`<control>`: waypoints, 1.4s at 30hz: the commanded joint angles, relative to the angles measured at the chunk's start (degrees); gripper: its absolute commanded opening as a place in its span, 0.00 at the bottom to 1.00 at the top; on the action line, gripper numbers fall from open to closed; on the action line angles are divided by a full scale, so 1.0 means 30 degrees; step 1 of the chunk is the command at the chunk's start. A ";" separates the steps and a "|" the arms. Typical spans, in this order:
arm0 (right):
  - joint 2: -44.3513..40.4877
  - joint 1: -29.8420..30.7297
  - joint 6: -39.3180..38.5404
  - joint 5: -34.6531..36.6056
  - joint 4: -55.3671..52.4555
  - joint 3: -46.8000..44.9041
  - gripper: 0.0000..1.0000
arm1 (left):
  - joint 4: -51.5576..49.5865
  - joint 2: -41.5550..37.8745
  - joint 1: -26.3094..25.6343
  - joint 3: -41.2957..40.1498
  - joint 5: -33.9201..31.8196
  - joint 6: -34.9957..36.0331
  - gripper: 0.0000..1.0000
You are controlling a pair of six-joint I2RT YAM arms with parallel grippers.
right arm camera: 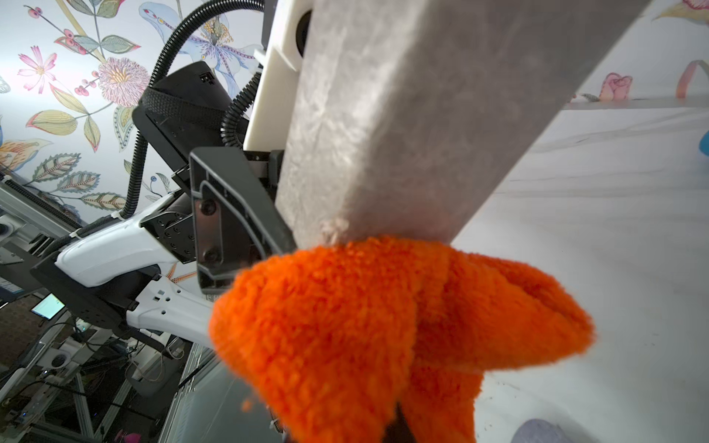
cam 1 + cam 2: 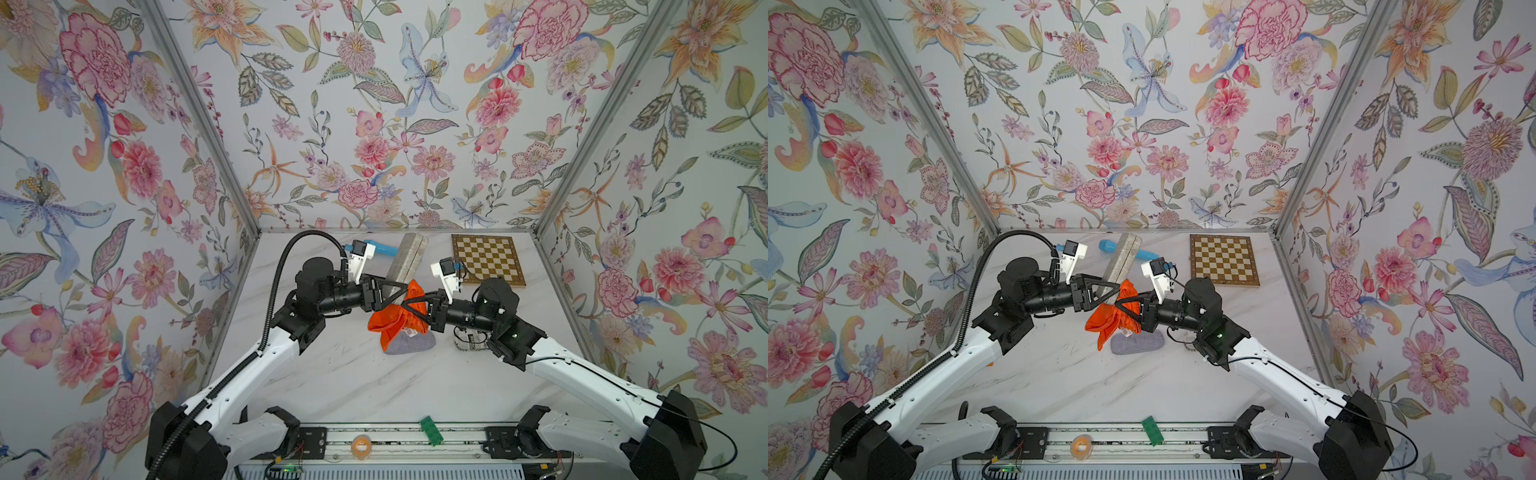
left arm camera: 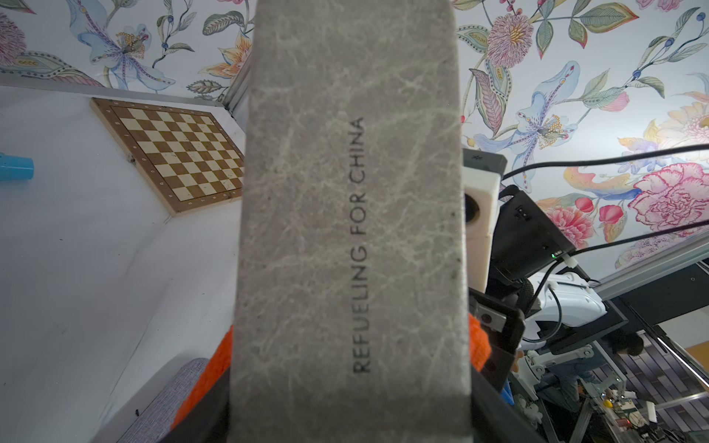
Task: Wipe the eyeglass case
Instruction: Wipe the dirt from the eyeglass case.
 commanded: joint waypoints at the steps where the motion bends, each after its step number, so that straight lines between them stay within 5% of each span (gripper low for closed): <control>1: 0.0242 -0.1546 -0.0676 -0.0754 0.0510 0.2156 0.00 | 0.0065 0.0451 -0.0354 -0.0101 0.2153 -0.0125 0.46; 4: 0.0809 -0.3621 -0.0864 -0.1337 -0.0206 0.3922 0.00 | 0.0626 0.0241 -0.0763 -0.1149 0.2583 -0.0491 0.46; 8: 0.1220 -0.4016 -0.1356 -0.1274 -0.0731 0.4704 0.00 | 0.2050 -0.0355 -0.0870 -0.2296 0.2746 -0.1350 0.46; 19: 0.1476 0.0120 -0.0503 -0.2137 0.1812 0.1566 0.00 | 0.2908 0.0177 -0.0137 -0.1397 0.2812 -0.1705 0.46; 25: 0.2399 -0.2912 -0.0997 -0.2095 -0.0027 0.5313 0.00 | 0.2690 0.0373 -0.0138 -0.1968 0.3371 -0.1851 0.46; 30: 0.3367 -0.4154 -0.1423 -0.1612 -0.0459 0.7021 0.00 | 0.7483 0.0049 -0.0165 -0.4301 0.4169 -0.5128 0.46; 42: 0.1300 -0.0471 0.0283 -0.0262 0.1195 0.1093 0.00 | 0.6059 -0.0333 0.0950 -0.3231 0.2379 -0.3665 0.46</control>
